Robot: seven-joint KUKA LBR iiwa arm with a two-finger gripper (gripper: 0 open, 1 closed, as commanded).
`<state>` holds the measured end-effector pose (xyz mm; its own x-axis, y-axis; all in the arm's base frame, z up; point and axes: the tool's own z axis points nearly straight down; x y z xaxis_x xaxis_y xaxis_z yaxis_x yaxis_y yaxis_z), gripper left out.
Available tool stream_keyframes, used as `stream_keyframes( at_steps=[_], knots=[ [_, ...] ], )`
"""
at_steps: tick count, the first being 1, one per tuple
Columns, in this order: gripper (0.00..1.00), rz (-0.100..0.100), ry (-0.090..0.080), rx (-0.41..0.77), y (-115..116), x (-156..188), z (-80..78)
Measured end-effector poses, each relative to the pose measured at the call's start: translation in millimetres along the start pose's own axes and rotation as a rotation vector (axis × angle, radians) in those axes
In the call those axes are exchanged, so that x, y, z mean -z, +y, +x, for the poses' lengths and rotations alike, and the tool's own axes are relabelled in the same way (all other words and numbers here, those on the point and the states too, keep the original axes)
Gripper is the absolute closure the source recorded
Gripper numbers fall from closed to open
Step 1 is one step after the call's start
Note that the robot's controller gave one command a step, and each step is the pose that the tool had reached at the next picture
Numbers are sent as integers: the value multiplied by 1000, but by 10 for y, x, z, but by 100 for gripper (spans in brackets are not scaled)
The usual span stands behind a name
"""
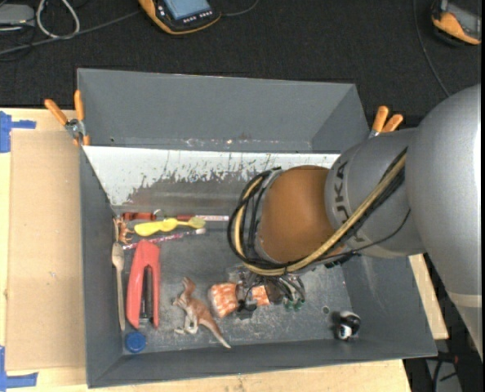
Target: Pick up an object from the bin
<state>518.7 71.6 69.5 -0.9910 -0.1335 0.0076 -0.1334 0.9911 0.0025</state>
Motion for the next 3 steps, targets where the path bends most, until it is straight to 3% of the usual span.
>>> stream_keyframes(
  at_steps=[1, 3],
  knots=[
    [100, 0, 0, 0, 0, 0, 0],
    [100, 0, 3, 20, 32, 1310, 247]
  ],
)
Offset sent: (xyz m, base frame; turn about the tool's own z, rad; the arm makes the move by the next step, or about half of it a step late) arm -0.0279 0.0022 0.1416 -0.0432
